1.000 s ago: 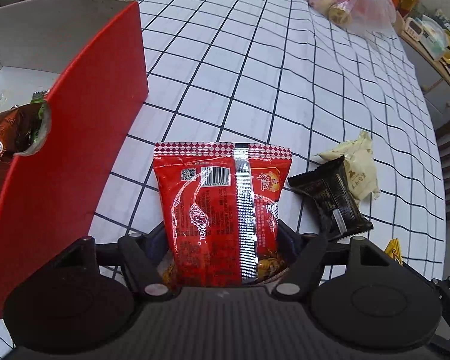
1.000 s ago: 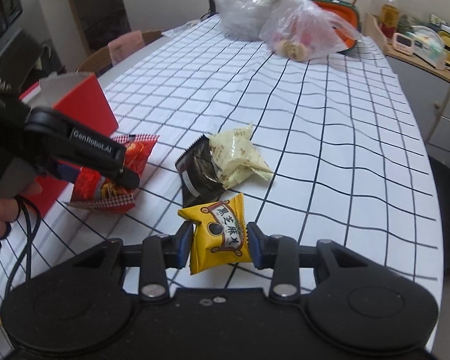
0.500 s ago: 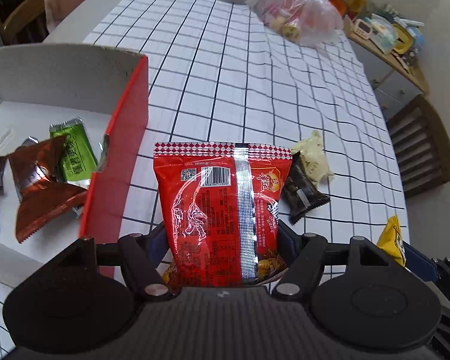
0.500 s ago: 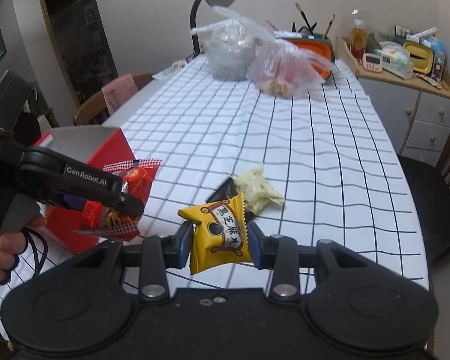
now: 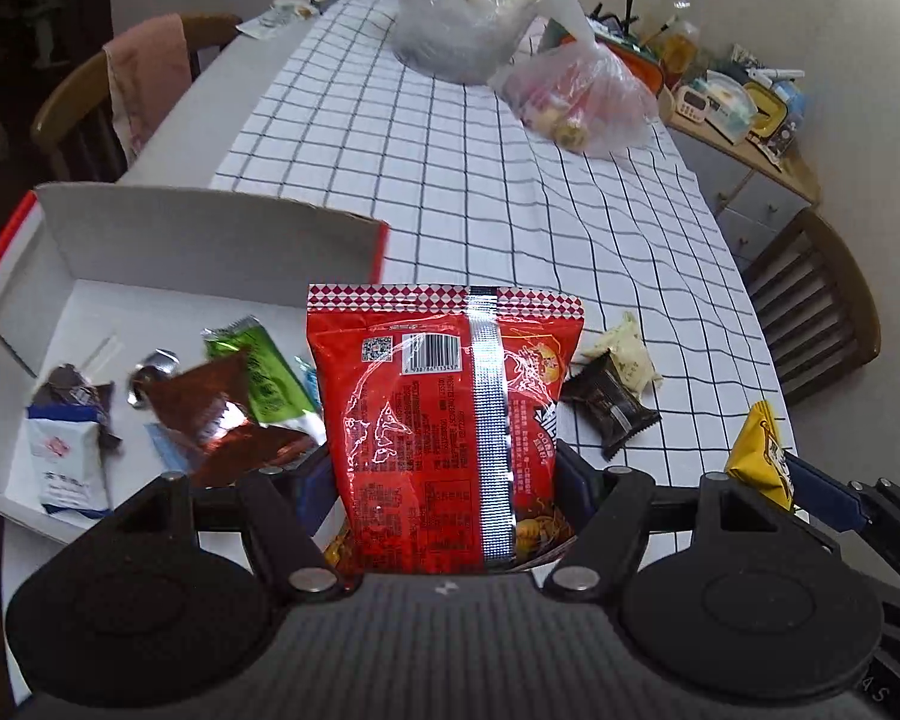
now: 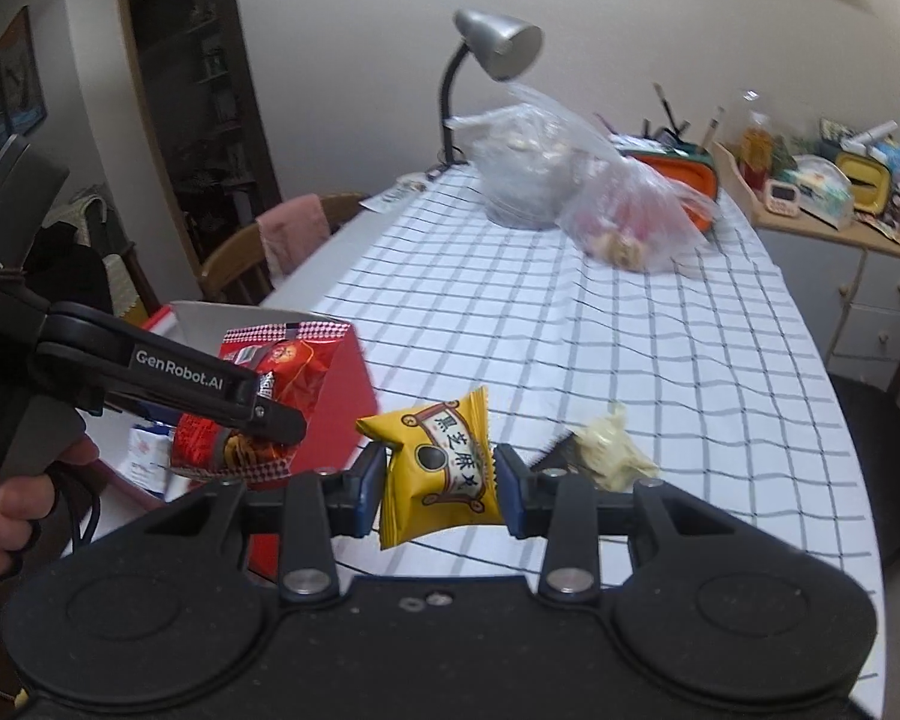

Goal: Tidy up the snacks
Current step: 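Carry the red chip bag and yellow packet over the cardboard box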

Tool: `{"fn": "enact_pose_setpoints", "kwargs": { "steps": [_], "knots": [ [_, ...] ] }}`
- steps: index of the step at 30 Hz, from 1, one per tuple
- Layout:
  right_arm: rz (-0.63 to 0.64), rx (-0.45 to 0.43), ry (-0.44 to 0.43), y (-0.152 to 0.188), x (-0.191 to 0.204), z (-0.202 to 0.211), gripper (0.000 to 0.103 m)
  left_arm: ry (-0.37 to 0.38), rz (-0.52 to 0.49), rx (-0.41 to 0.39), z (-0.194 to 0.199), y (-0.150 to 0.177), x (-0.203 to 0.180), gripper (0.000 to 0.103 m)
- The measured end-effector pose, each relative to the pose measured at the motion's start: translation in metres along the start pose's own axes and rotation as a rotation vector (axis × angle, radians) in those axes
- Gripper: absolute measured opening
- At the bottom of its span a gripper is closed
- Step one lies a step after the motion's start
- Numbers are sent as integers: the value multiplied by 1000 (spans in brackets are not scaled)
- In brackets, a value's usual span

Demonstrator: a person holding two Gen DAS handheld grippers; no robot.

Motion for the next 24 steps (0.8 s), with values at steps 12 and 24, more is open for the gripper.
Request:
{"fn": "enact_pose_setpoints", "kwargs": {
  "steps": [12,24],
  "knots": [
    [92,-23,-68,-37,66,-24,37,-44,47,-83,36,-29,67,72],
    [175,28,-108,-53,115,-67,37,-140,69,-97,37,-53,132,72]
  ]
}}
Point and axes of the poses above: each gripper's, at about its wrist camera, not at the fingertips, and z roughly against the way its jaws point, x to its left, y to its underside, the point moved 3 cm from there along -z, roughly the way its jaws point, and after that the axes turned 14 degrees about z, right-handed, at the moved point
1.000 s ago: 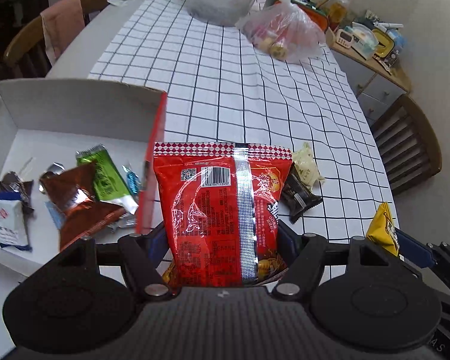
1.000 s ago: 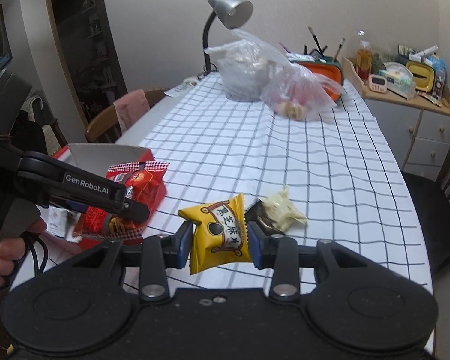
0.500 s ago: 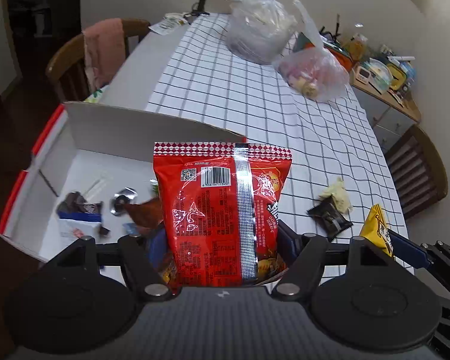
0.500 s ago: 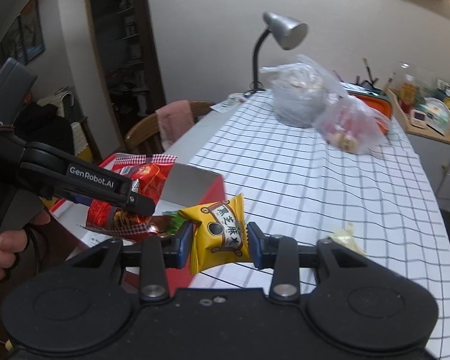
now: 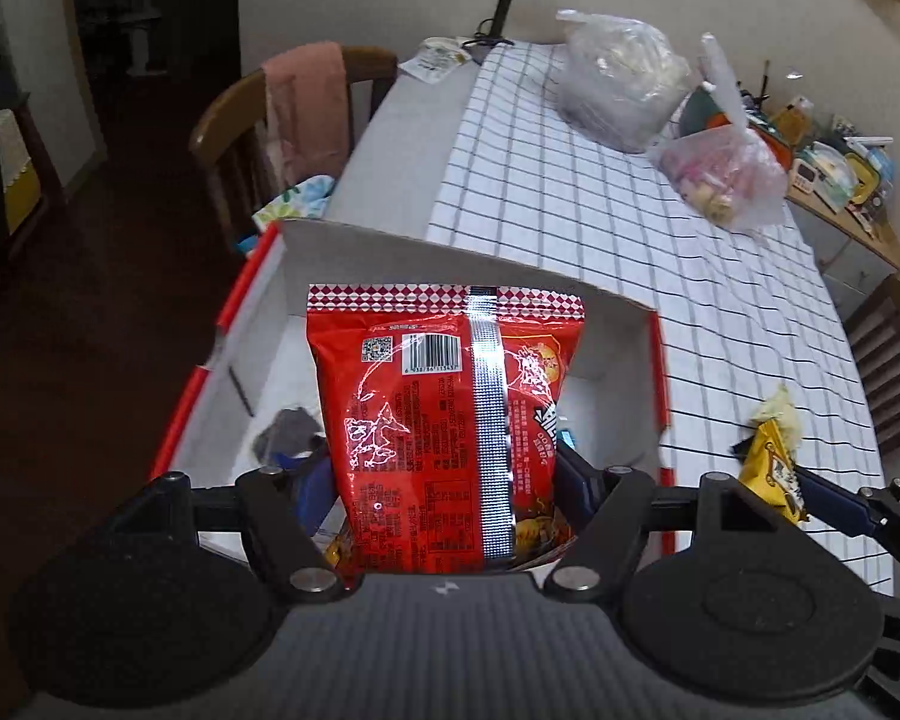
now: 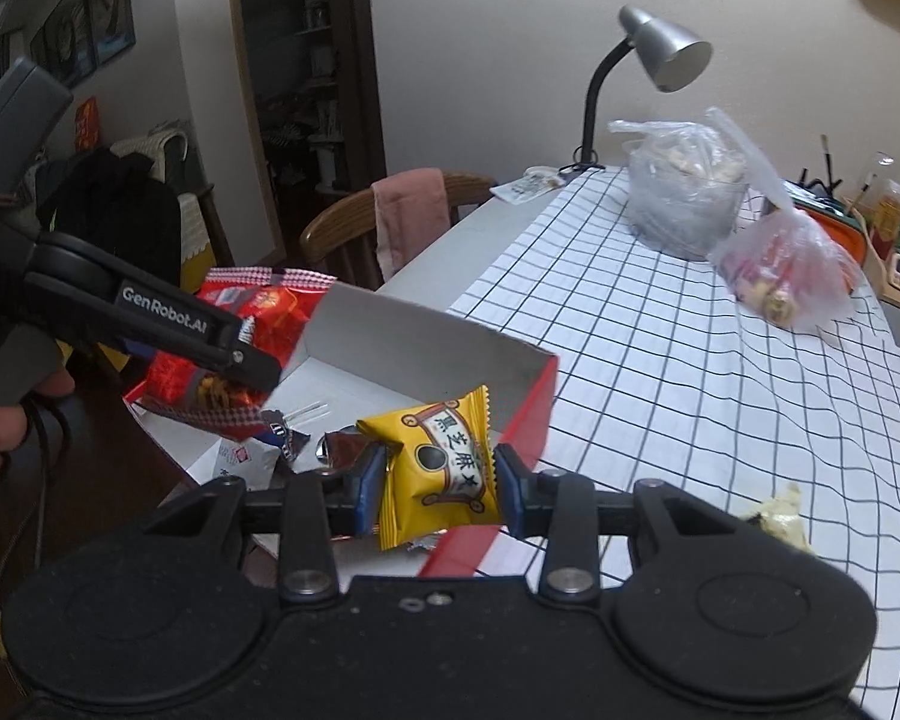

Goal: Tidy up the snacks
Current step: 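Carry the red chip bag and yellow packet over the cardboard box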

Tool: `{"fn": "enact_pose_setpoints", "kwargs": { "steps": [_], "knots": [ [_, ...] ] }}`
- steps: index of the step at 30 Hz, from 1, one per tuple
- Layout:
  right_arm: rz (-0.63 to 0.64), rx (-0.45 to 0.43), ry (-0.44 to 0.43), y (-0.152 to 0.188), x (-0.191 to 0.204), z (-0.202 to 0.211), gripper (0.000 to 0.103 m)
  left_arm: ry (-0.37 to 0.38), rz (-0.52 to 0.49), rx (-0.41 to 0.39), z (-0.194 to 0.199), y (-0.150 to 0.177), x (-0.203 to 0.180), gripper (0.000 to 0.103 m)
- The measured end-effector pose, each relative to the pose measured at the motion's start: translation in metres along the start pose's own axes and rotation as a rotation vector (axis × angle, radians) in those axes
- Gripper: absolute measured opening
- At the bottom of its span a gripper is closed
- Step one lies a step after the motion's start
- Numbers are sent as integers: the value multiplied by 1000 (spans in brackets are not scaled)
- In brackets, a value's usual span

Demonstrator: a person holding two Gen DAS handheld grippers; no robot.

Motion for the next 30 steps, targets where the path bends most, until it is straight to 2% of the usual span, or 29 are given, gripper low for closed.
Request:
{"fn": "enact_pose_setpoints", "kwargs": {
  "steps": [11,20,30],
  "knots": [
    [55,84,2,-14,9,-64,37,-93,-2,29,-37,-20,39,72],
    [119,165,0,-16,18,-117,37,-118,-29,58,-74,-32,43,72],
    [119,220,-25,-14,19,-143,37,-156,-84,131,-78,-30,44,72]
  ]
}}
Point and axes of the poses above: each gripper's, at about its wrist camera, not at the fingertips, and z roughly against the way its jaws point, x to its left, y to its underside, the point moved 3 cm from there along -z, roughly the way its jaws point, and after that the axes turned 14 degrees about z, right-handed, at the moved point
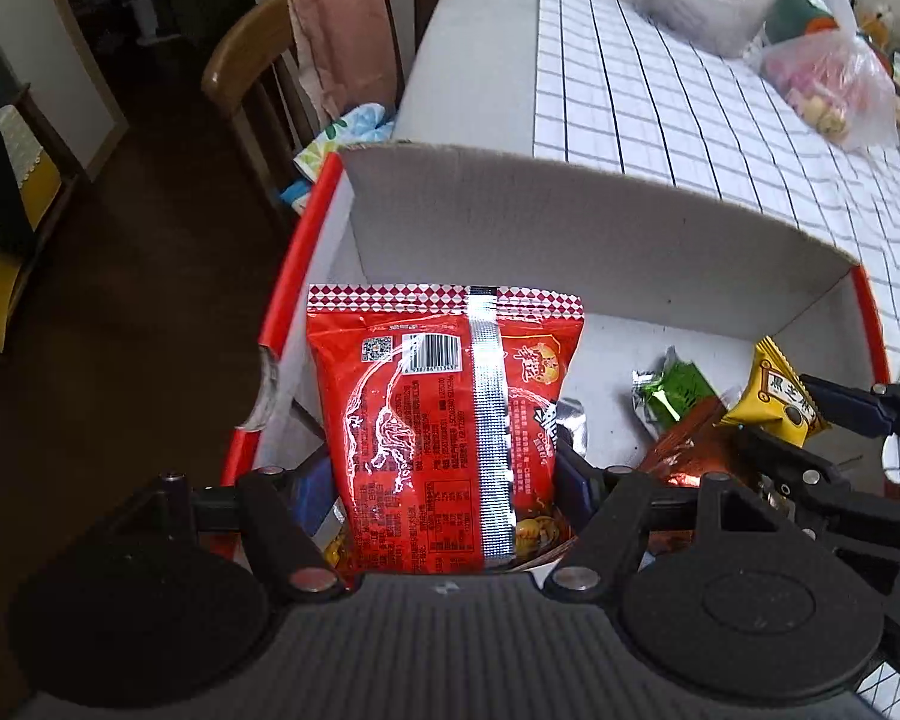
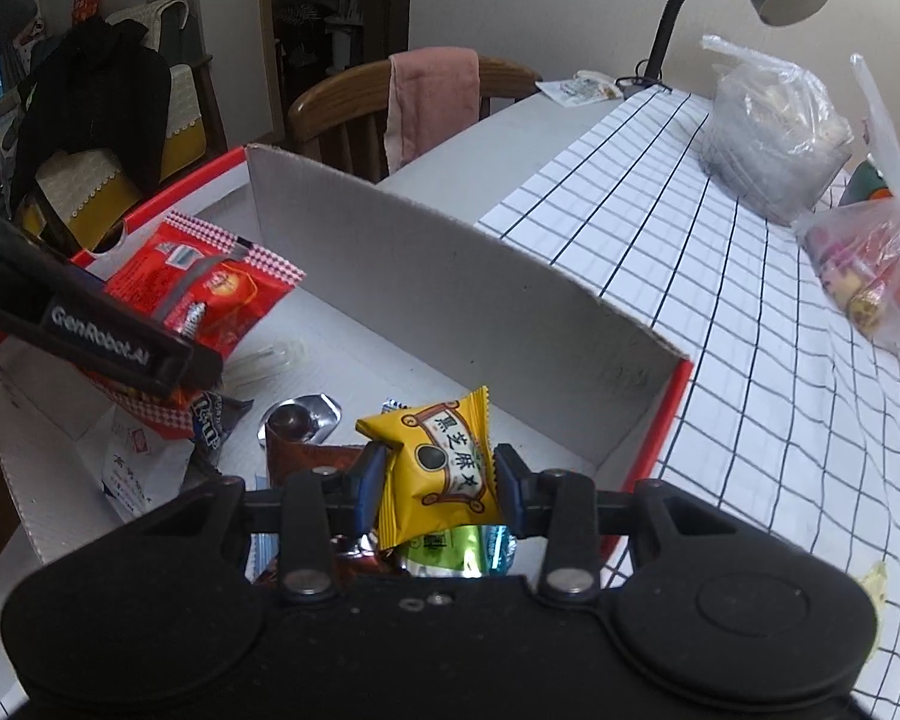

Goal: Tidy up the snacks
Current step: 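Carry the red chip bag and yellow packet over the cardboard box, then open both tools to drop the red bag and yellow packet into the box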

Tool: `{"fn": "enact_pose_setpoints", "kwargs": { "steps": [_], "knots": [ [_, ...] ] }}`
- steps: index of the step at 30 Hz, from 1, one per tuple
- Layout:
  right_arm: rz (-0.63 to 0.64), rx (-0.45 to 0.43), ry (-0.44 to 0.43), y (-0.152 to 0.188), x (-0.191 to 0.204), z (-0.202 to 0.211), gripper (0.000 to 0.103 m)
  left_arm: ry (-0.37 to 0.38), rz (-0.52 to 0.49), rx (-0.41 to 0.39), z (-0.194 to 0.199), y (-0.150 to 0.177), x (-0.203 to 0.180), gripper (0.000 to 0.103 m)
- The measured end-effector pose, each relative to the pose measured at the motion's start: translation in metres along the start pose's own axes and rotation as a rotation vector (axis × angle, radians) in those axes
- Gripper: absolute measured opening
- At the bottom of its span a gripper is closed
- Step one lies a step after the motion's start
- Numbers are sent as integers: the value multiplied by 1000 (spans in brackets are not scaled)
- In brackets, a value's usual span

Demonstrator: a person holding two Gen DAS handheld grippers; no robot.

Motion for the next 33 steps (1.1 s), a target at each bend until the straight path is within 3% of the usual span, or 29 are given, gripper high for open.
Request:
{"fn": "enact_pose_setpoints", "kwargs": {
  "steps": [11,17,22,33],
  "knots": [
    [-8,3,-13,2,-2,-2,43,-36,-57,15,-12,3,-9,72],
    [-24,-4,-12,4,-4,2,48,-38,-41,5,-11,3,-8,72],
    [-44,-30,-28,8,-5,13,59,-25,-31,-7,-3,7,-7,72],
    [-91,-107,-57,13,-8,52,70,36,-27,-89,32,16,-11,73]
  ]
}}
Point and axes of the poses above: each gripper's, at about its wrist camera, not at the fingertips, and z roughly against the way its jaws point, x to its left, y to its underside, the point moved 3 cm from there along -z, roughly the way its jaws point, and after that the axes turned 14 degrees about z, right-handed, at the moved point
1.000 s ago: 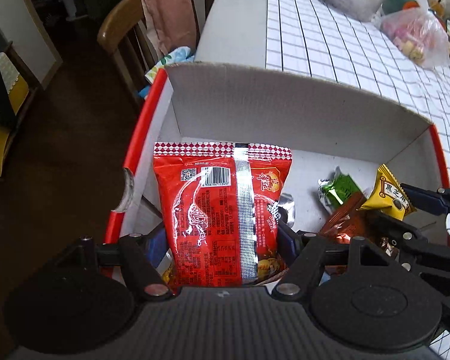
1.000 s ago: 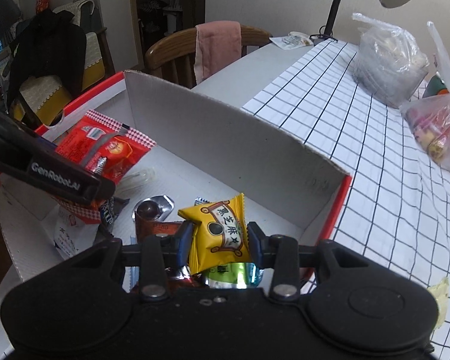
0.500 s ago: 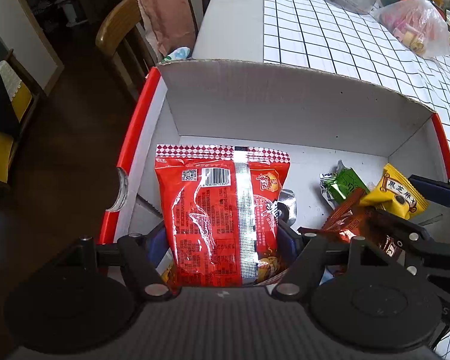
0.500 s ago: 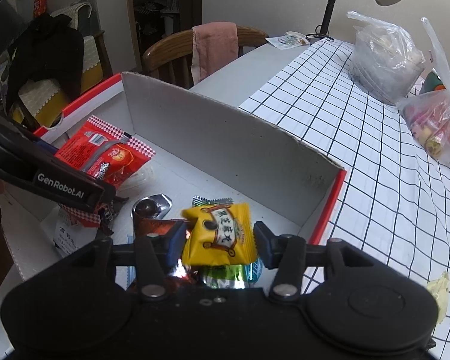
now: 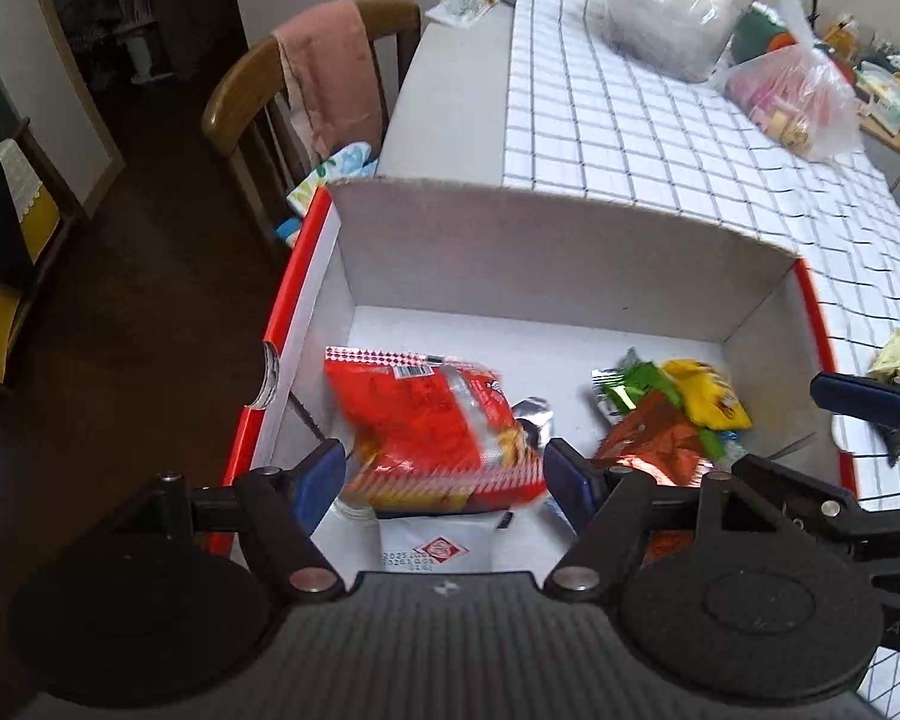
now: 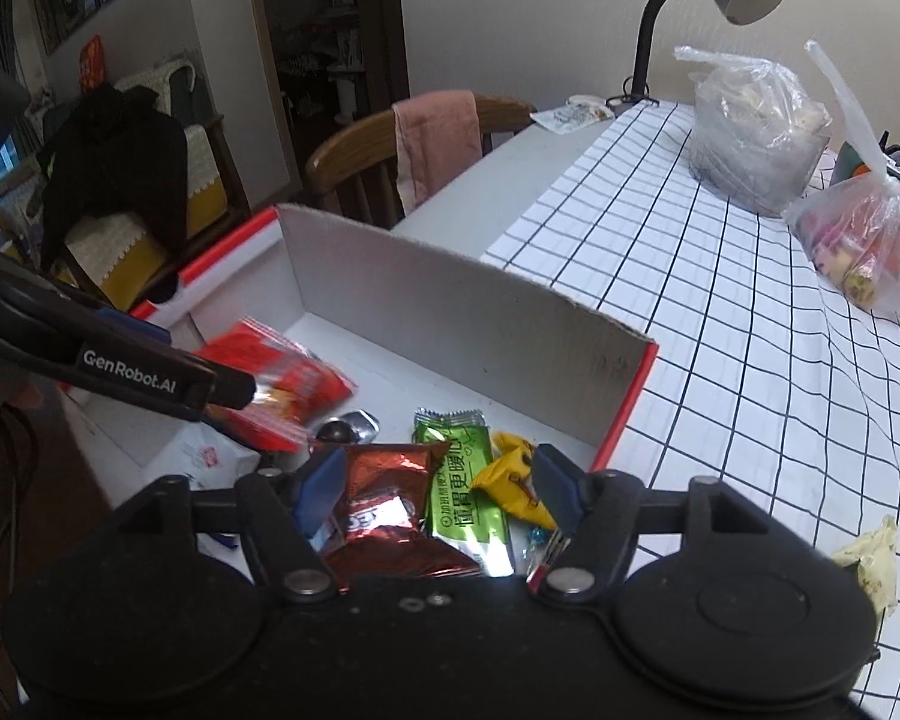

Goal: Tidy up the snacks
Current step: 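Open both tools to drop the red bag and yellow packet into the box, then withdraw both tools from the box toward the black candy and cream packet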

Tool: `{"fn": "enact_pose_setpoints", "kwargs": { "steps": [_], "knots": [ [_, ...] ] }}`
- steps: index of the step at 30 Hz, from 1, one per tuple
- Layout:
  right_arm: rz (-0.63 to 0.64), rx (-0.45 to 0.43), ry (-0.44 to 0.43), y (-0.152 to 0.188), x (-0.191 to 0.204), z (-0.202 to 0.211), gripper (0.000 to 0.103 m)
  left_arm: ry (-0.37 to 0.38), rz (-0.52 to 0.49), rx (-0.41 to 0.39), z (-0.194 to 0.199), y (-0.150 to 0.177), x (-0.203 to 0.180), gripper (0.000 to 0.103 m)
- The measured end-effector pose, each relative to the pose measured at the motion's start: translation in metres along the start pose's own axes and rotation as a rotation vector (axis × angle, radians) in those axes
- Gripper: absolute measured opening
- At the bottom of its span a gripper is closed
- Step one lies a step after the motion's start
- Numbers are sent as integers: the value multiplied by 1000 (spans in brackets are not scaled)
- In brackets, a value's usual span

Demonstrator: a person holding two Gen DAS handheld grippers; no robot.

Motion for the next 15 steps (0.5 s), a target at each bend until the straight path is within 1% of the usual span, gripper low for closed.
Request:
{"fn": "enact_pose_setpoints", "kwargs": {
  "steps": [9,12,15],
  "knots": [
    [-40,-73,-14,2,-6,36,81,62,-15,-85,33,9,-15,73],
    [-55,-98,-20,4,-8,48,85,88,-31,-115,45,14,-24,76],
    [-68,-121,-22,9,-12,61,89,113,-51,-143,56,20,-35,77]
  ]
}}
Point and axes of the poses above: each gripper's, at about its wrist camera, not at the fingertips, and z roughly against the way its jaws point, x to its left, y to its underside, the point moved 3 cm from there along -z, roughly the way its jaws point, and after that the axes turned 14 degrees about z, right-handed, at the moved point
